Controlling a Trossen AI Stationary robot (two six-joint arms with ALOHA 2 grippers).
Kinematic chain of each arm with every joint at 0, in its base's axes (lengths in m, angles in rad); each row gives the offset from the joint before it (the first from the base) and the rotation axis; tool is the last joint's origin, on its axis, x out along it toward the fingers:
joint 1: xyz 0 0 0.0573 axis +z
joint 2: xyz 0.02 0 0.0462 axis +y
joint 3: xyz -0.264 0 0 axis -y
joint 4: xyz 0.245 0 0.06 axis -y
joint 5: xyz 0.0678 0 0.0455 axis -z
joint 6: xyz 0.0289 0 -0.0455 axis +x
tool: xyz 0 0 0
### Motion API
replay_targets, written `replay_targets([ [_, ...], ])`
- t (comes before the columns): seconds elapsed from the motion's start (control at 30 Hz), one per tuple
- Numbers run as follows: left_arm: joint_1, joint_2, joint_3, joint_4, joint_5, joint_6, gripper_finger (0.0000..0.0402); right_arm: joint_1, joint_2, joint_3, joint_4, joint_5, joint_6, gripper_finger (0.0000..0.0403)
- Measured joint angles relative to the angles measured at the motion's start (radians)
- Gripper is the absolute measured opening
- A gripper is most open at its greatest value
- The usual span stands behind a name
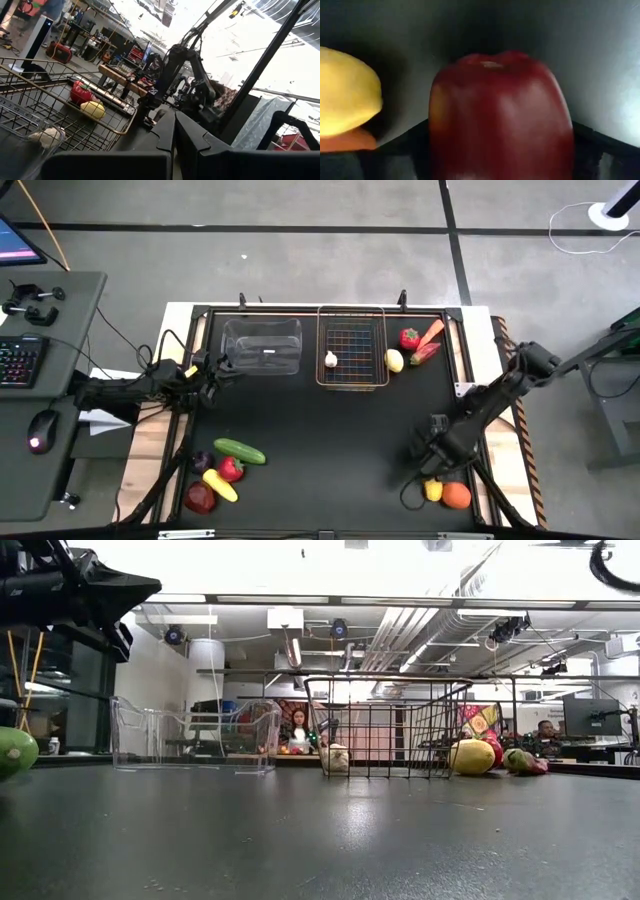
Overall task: Sort produce into baskets
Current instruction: Put the right apple into the transparent bin
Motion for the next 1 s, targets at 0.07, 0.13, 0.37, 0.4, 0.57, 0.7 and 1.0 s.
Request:
replay_targets([
  [0.07, 0.0, 0.0, 0.0, 0.0, 0.0, 0.0, 0.0, -0.041, -0.039, 0.077, -0.108, 0.093, -0.06, 0.0284],
  [0.13, 0.0, 0.0, 0.0, 0.0, 0.0, 0.0, 0.0, -0.102, -0.075, 0.171, -0.209, 0.224, -0.132, 0.0284],
  [0.37, 0.0, 0.0, 0.0, 0.0, 0.0, 0.0, 0.0, -0.464, -0.115, 0.445, -0.061, 0.577, -0.472, 0.0284],
  [0.4, 0.0, 0.0, 0.0, 0.0, 0.0, 0.0, 0.0, -0.521, -0.109, 0.457, 0.041, 0.576, -0.534, 0.0284],
  [0.57, 0.0, 0.0, 0.0, 0.0, 0.0, 0.0, 0.0, -0.784, -0.006, 0.462, 0.629, 0.399, -0.725, 0.0284],
  [0.7, 0.0, 0.0, 0.0, 0.0, 0.0, 0.0, 0.0, -0.891, 0.166, 0.489, 0.959, 0.206, -0.662, 0.0283],
  [1.0, 0.0, 0.0, 0.0, 0.0, 0.0, 0.0, 0.0, -0.959, 0.588, 0.84, 1.036, 0.076, -0.56, 0.0302],
])
